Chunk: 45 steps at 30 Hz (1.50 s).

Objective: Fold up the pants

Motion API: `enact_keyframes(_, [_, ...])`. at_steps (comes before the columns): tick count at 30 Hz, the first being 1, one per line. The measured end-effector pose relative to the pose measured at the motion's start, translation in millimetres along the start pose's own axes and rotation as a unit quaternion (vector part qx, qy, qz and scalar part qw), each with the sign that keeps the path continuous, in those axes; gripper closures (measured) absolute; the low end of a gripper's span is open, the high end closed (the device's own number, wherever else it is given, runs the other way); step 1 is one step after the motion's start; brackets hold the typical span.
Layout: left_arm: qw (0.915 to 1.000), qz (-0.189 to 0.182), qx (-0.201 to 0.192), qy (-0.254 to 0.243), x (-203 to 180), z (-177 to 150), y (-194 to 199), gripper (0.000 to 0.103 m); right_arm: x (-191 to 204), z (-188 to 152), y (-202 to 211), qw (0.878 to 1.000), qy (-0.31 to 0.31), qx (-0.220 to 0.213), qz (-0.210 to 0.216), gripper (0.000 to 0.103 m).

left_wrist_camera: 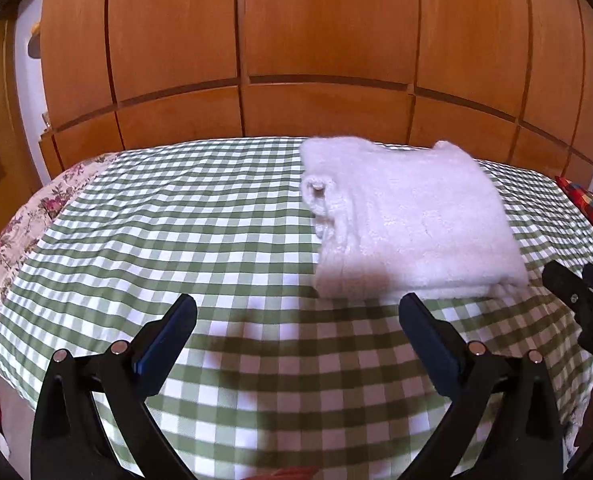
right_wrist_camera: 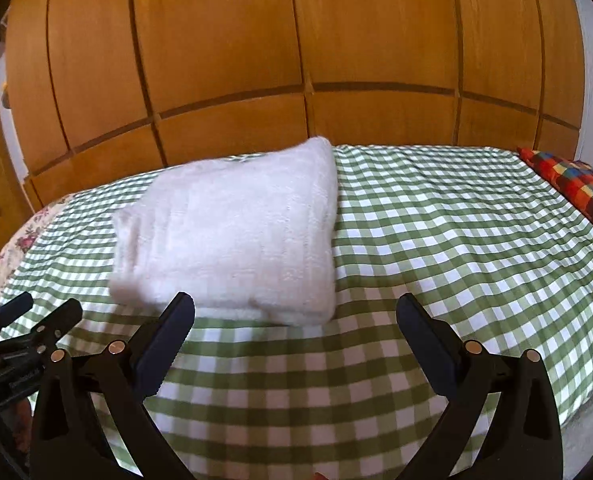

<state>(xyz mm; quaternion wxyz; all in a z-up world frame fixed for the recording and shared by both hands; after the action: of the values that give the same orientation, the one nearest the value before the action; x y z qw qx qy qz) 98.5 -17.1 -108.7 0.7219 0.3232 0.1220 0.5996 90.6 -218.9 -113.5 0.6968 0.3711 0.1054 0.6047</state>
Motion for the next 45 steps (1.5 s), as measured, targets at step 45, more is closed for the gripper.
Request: enact_keyframes(45, [0.9994, 0.004, -0.032, 0.013, 5, 3, 36, 0.002, 13, 6, 43, 0.999, 0.014, -0.037, -0.02, 0.003])
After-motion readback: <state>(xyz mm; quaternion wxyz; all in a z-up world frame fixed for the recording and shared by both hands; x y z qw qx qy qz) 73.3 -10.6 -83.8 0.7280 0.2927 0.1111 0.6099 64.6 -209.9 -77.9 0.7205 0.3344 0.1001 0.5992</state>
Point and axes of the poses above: each gripper's, at about its wrist camera, not at the fingertips, and y roughly against the way its jaws point, x to its left, z to its top, the point moved 8 cm from there along -y, roughly the way its jaws point, and after that the axes turned 15 degrees about -y, right-handed, at the moved point
